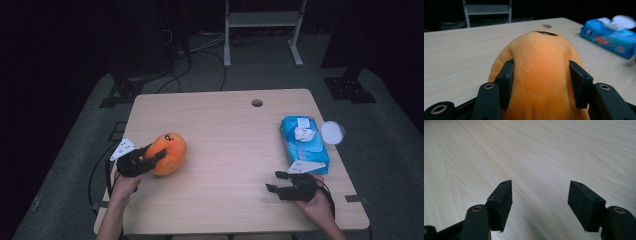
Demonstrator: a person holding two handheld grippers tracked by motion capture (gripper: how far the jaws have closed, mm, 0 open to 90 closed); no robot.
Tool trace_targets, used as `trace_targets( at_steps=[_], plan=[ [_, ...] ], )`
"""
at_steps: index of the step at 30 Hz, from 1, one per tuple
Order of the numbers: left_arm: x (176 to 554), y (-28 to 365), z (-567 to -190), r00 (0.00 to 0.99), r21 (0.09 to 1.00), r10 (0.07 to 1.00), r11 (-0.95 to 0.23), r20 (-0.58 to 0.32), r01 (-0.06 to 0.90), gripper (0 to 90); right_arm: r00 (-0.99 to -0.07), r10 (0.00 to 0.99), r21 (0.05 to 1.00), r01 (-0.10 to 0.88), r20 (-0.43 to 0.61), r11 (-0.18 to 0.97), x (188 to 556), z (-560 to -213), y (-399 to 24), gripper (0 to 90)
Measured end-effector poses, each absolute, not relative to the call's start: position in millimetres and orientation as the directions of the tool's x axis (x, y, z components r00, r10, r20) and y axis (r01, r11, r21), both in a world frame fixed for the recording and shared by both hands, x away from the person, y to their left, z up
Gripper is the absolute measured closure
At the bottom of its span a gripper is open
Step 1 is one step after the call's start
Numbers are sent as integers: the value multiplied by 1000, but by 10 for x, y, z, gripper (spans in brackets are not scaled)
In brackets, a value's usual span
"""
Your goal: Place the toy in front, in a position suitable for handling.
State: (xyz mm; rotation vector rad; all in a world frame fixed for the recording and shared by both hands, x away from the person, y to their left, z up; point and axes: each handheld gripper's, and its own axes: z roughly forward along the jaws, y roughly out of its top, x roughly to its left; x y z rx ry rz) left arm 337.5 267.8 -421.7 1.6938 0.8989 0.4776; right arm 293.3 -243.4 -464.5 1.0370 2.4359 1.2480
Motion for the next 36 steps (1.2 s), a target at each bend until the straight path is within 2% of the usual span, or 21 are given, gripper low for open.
trace_targets(
  at_steps=[6, 10, 20, 24, 25, 30, 31, 34, 36],
  plan=[
    [3305, 2453, -4045, 691, 956, 714, -109, -115, 272, 472, -728, 675, 777, 492, 121, 392, 2939, -4645, -2433, 351],
    [3252, 2247, -3917, 737, 961, 673, -154, -69, 231, 472, -724, 680, 778, 494, 120, 389, 2936, -4644, -2440, 351],
    [3241, 1548, -3806, 843, 956, 538, -237, -16, 170, 468, -707, 696, 787, 500, 128, 363, 2945, -4630, -2482, 351],
    [3215, 1245, -3957, 881, 938, 472, -298, -17, 178, 468, -706, 696, 787, 500, 130, 361, 2946, -4629, -2504, 351],
    [3194, 1107, -4092, 897, 927, 440, -322, -36, 195, 466, -702, 700, 787, 504, 133, 356, 2944, -4626, -2515, 351],
    [3129, 901, -4368, 922, 887, 384, -407, -50, 218, 447, -702, 700, 792, 498, 129, 354, 2932, -4609, -2523, 351],
    [3109, 897, -4400, 922, 899, 385, -383, -55, 213, 435, -702, 700, 792, 497, 128, 354, 2923, -4601, -2523, 351],
    [3107, 919, -4359, 920, 891, 391, -406, -30, 202, 407, -703, 700, 791, 498, 128, 356, 2925, -4604, -2521, 351],
    [3091, 935, -4398, 917, 895, 398, -394, -40, 210, 345, -700, 702, 787, 504, 131, 356, 2927, -4612, -2521, 351]
  ],
)
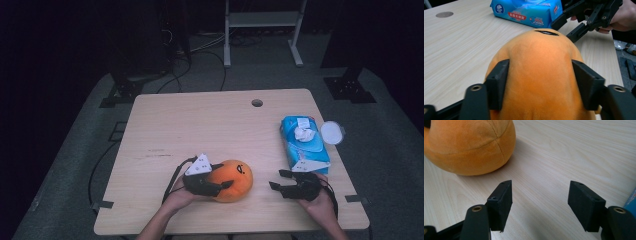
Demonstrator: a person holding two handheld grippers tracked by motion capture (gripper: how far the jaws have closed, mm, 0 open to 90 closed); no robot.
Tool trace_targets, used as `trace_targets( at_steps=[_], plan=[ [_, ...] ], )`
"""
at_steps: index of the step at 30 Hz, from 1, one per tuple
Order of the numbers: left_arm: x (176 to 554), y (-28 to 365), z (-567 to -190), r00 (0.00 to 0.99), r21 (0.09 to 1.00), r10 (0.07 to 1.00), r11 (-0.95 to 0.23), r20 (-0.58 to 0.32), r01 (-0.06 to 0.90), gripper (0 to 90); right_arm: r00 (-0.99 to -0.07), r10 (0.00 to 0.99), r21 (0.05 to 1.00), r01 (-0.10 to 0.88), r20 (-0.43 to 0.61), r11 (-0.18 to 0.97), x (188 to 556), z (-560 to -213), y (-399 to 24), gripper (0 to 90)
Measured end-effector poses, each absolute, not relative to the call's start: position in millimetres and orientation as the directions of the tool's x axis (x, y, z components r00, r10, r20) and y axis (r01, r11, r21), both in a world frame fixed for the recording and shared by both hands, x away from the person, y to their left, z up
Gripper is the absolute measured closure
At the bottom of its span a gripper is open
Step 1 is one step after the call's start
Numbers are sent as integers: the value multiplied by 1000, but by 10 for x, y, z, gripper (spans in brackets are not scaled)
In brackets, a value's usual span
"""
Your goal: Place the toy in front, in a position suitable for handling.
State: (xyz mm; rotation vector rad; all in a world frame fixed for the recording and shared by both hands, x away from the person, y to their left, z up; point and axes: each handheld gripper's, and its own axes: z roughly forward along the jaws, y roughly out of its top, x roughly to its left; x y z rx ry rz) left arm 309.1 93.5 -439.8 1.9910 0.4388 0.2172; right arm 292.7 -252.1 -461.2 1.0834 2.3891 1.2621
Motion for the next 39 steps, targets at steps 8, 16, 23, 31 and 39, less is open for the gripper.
trace_targets(
  at_steps=[8, 16, 23, 31, 39],
  plan=[
    [3090, 921, -4404, 924, 886, 381, -421, -23, 195, 285, -711, 701, 816, 434, 50, 382, 2893, -4381, -2505, 352],
    [3091, 923, -4421, 929, 882, 370, -431, -20, 191, 249, -637, 771, 837, 419, -4, 351, 3215, -4031, -2789, 352],
    [3109, 925, -4422, 930, 881, 367, -430, -29, 197, 226, -497, 868, 830, 485, 3, 275, 3705, -3842, -3145, 369],
    [3111, 916, -4422, 932, 879, 362, -435, -29, 196, 204, -418, 907, 777, 586, 47, 230, 4009, -4004, -3209, 407],
    [3112, 926, -4427, 933, 879, 359, -433, -33, 198, 193, -351, 933, 728, 659, 78, 187, 4104, -4141, -3218, 704]
  ],
)
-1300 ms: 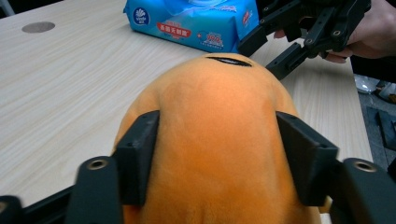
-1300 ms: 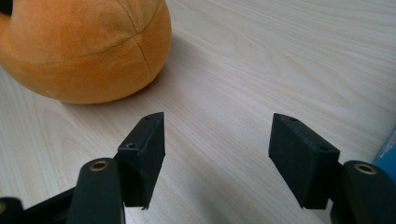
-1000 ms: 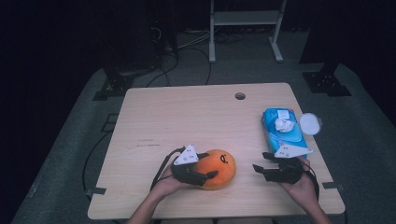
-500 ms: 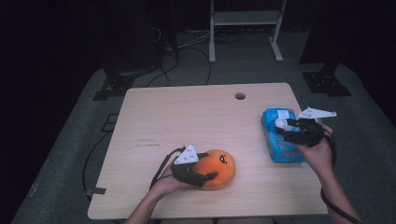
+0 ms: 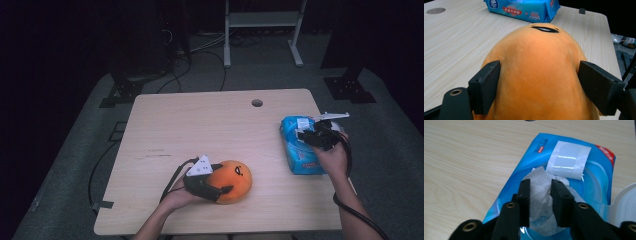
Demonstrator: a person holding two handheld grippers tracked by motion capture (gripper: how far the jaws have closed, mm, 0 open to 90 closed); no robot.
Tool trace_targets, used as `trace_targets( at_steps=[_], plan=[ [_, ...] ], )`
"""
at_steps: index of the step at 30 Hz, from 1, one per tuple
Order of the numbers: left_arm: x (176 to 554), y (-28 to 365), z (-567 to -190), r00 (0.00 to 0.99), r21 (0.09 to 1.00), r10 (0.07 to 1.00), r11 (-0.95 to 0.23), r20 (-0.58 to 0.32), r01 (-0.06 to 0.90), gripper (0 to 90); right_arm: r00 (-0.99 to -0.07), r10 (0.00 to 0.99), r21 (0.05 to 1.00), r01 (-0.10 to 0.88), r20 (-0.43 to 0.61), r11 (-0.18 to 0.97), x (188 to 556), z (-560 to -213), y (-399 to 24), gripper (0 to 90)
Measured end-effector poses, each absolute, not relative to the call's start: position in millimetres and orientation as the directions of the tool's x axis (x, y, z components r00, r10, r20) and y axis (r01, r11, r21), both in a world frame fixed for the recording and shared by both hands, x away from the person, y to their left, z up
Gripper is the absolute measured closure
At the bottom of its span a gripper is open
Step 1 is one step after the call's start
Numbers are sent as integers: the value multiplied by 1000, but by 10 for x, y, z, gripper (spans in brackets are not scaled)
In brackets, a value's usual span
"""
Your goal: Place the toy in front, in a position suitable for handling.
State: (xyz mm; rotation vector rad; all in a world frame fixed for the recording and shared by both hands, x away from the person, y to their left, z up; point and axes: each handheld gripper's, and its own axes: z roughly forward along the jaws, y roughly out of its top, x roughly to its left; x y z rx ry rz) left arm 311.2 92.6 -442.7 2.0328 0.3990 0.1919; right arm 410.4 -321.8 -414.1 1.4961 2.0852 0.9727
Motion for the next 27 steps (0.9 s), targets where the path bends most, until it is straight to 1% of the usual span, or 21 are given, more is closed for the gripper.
trace_targets(
  at_steps=[1, 5, 7, 19, 27],
  plan=[
    [3112, 926, -4427, 933, 879, 359, -433, -33, 198, 193, -351, 933, 728, 659, 78, 187, 4104, -4141, -3218, 704],
    [3111, 924, -4429, 932, 880, 360, -430, -35, 200, 191, -330, 936, 722, 676, 120, 146, 4095, -4155, -3277, 816],
    [3111, 923, -4429, 932, 880, 360, -430, -35, 199, 190, -321, 934, 721, 684, 157, 114, 4089, -4148, -3312, 834],
    [3112, 914, -4432, 932, 882, 362, -431, -26, 192, 180, -339, 920, 740, 667, 197, 88, 4008, -4009, -3384, 850],
    [3120, 917, -4435, 932, 882, 361, -427, -33, 197, 176, -356, 900, 758, 651, 249, 48, 3925, -3920, -3455, 854]
  ],
)
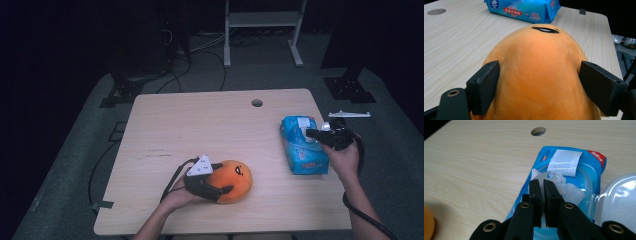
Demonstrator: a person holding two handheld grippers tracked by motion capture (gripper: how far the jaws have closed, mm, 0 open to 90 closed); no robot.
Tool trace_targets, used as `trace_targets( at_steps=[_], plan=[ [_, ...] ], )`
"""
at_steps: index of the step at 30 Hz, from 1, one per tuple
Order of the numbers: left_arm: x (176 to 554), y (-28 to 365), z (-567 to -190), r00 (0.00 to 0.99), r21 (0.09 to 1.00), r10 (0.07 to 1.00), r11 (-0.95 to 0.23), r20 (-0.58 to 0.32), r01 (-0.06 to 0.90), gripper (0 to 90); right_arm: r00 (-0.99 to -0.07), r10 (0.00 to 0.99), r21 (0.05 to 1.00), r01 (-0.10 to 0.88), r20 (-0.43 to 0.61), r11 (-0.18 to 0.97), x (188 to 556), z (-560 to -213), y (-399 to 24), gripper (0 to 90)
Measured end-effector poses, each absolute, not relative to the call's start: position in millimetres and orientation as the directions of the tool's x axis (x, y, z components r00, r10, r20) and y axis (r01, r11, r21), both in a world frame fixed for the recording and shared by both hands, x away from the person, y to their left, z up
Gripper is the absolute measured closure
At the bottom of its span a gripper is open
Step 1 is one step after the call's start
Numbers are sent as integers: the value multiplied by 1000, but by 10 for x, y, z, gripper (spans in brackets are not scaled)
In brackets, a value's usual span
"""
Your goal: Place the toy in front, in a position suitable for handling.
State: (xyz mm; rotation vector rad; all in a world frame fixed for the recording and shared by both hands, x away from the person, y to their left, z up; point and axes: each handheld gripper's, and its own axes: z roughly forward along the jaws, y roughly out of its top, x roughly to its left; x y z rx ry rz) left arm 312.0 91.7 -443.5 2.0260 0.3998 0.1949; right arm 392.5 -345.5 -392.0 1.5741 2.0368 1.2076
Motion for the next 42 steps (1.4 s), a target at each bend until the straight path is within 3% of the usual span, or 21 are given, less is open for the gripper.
trace_targets(
  at_steps=[8, 12, 21, 32, 37, 42],
  plan=[
    [3120, 914, -4435, 931, 883, 363, -424, -36, 200, 171, -389, 865, 778, 628, 318, -4, 3837, -3826, -3496, 857],
    [3119, 911, -4427, 931, 880, 362, -432, -31, 198, 162, -450, 824, 806, 592, 345, -14, 3731, -3653, -3463, 857],
    [3119, 898, -4419, 931, 879, 365, -436, -26, 195, 158, -640, 708, 846, 521, 297, 115, 3370, -3470, -2941, 855],
    [3118, 890, -4414, 932, 876, 362, -444, -17, 189, 154, -854, 449, 855, 423, 265, 299, 2961, -3589, -1864, 854],
    [3120, 889, -4412, 931, 875, 364, -446, -17, 190, 152, -873, 434, 834, 400, 220, 380, 2951, -3774, -1642, 845],
    [3128, 881, -4414, 931, 875, 365, -443, -23, 195, 148, -869, 466, 848, 368, 167, 382, 2931, -3860, -1656, 736]
  ],
)
